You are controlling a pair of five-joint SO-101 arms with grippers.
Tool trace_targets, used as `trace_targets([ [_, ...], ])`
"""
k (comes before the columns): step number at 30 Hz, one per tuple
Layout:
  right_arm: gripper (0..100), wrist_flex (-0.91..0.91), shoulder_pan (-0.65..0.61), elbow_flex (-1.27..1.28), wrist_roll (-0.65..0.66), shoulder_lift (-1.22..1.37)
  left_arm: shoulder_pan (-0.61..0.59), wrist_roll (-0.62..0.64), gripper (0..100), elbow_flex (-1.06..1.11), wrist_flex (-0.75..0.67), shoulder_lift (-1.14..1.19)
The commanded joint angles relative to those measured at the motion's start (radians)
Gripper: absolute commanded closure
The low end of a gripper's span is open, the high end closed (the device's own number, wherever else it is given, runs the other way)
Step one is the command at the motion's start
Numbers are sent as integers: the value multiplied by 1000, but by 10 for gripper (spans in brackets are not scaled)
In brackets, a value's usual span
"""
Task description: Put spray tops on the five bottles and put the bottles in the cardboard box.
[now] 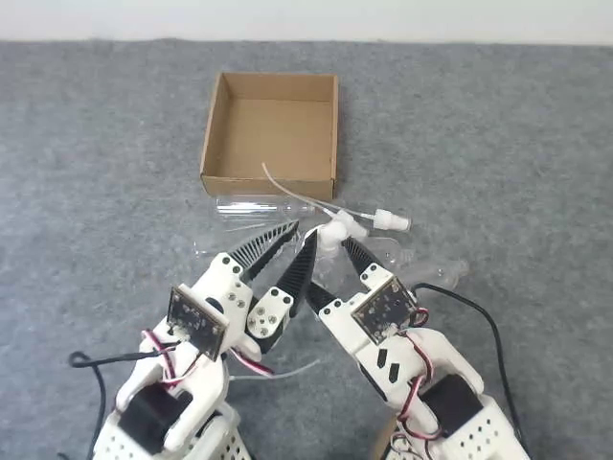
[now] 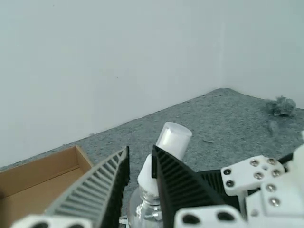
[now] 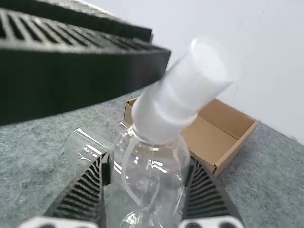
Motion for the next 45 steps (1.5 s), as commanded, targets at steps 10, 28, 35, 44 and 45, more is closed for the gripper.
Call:
trace_targets([
  [10,991,-2,1,-71,-6,-19,-181,57,921,-30,15,-12],
  [28,991,-4,-7,-46,-9,-21,-316,89,921,8,-5,-12],
  [35,991,-2,-76,-44,0,-19,-132,-43,920,99,-46,-12],
  [44,991,-7,-59,-23,2,-19,-58,-146,920,81,32,-12],
  [45,991,-7,-59,-23,2,-19,-37,-161,920,81,40,-12],
])
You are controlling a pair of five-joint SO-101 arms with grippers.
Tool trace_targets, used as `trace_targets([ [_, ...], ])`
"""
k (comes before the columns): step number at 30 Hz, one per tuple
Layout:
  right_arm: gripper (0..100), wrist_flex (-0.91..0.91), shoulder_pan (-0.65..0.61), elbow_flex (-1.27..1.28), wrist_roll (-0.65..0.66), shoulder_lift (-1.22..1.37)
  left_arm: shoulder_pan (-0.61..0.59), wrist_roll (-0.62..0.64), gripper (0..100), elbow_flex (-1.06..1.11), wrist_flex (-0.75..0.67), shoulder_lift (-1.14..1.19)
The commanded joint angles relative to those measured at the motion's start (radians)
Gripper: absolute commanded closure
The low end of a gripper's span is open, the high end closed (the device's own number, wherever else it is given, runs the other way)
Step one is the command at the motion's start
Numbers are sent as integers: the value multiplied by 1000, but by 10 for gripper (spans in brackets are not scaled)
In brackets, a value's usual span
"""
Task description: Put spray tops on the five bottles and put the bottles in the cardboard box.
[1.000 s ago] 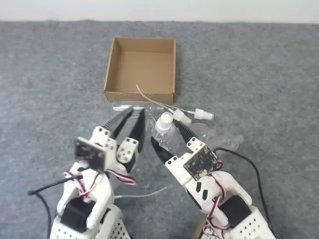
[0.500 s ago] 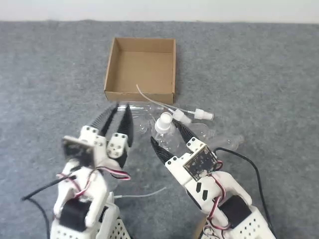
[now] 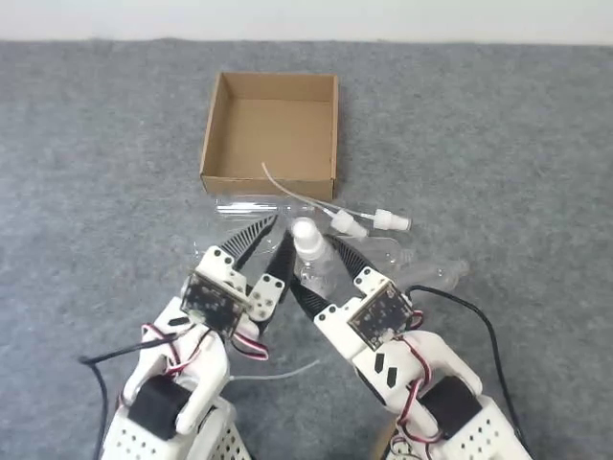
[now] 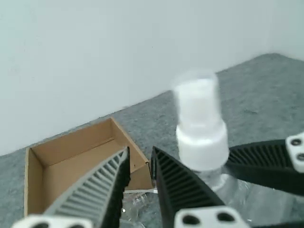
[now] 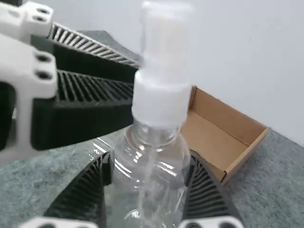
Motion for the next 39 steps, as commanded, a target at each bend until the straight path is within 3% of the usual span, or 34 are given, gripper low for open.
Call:
trace_targets([
  [1,991,-5,-10,-21,2,-18,100,-74,920,-16,43,-15],
  [15,991,-2,-10,-20,2,-16,107,-84,920,-64,72,-15],
  [19,991,-2,-10,-20,2,-16,2,-83,921,-67,72,-17],
  [27,991,1,-8,-15,2,-12,-232,143,921,-150,80,-17],
  [33,992,5,-10,-8,2,-10,-239,163,921,-229,184,-17],
  [39,992,50,-15,-20,2,-10,-238,226,917,-263,192,-17],
])
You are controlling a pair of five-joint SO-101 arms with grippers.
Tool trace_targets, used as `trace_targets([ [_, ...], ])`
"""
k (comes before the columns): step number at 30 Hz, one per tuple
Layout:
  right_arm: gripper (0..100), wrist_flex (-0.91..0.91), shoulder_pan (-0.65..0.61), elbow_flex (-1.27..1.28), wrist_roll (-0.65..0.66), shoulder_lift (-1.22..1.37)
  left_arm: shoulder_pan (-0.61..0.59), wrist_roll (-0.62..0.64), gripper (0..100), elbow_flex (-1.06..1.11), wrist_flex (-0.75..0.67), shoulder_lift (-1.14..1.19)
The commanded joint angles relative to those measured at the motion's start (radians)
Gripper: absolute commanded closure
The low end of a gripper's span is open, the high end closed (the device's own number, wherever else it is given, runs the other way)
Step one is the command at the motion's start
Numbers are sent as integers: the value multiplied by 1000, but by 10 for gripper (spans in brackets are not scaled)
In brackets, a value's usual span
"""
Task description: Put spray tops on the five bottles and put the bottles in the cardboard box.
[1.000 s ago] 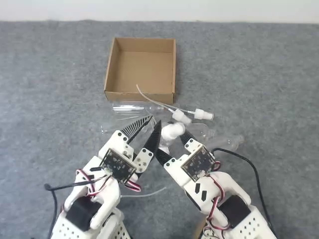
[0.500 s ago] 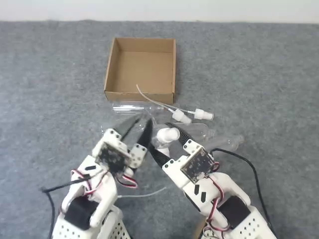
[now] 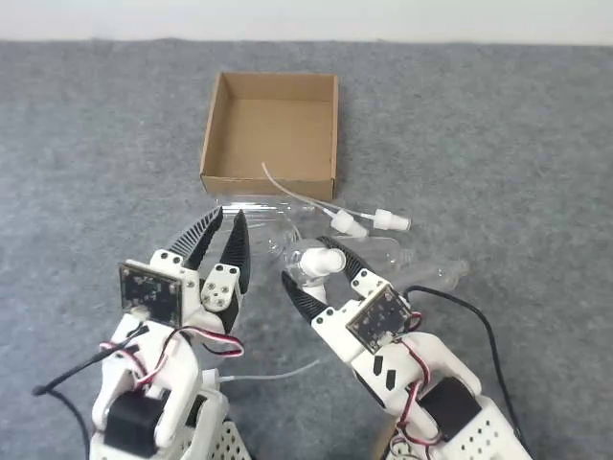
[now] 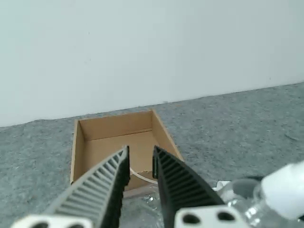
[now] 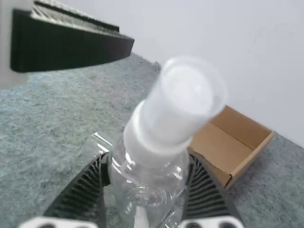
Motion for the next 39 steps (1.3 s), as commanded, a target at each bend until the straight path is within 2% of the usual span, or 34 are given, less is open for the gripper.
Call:
trace_targets([
  [1,992,21,-8,-20,2,-8,5,109,917,-88,2,-17],
  [4,992,21,-8,-20,2,-8,5,170,916,-157,5,-17],
  [7,992,18,-10,-11,2,-8,31,172,916,-191,3,-17],
  [12,992,12,-10,-5,2,-8,195,158,914,-203,8,-17],
  [19,992,12,-10,-3,2,-8,319,115,807,-202,58,-17],
  [39,992,21,-41,-2,3,-8,339,107,797,-117,94,-15],
])
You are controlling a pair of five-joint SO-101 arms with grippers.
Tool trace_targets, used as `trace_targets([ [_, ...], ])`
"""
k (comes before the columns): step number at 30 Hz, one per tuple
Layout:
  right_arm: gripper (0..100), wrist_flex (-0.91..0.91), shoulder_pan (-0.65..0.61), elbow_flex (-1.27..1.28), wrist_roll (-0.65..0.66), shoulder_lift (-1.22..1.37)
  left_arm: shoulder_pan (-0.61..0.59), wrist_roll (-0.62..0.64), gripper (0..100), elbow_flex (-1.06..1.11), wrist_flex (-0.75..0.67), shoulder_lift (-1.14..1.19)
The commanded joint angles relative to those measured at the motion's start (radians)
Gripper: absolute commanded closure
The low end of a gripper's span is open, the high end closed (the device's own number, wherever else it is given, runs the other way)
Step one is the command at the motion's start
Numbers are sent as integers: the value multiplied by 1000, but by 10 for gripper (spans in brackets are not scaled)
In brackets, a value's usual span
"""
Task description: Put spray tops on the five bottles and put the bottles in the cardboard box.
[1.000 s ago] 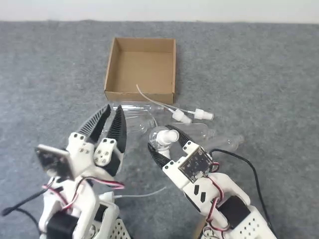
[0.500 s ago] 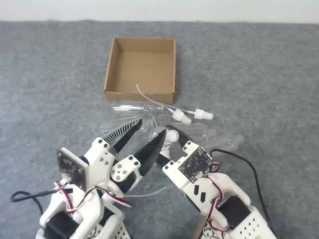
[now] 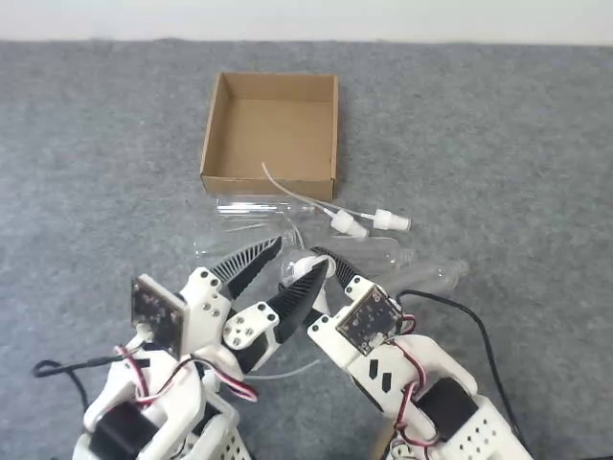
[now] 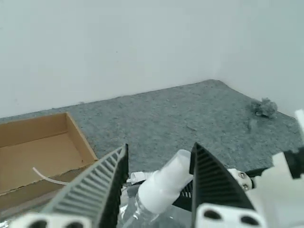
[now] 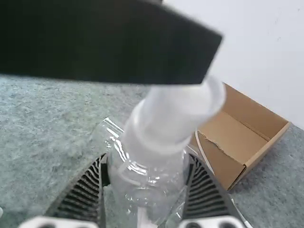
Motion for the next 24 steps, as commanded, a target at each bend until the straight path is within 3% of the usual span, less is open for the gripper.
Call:
trace_targets([
  [1,992,1,-5,-17,2,-8,-5,-21,799,-4,-5,-15],
  [9,992,-5,28,-18,2,-10,-132,-18,798,-38,44,-17],
  [24,992,-7,30,-18,2,-10,-132,-20,798,-104,135,-18],
])
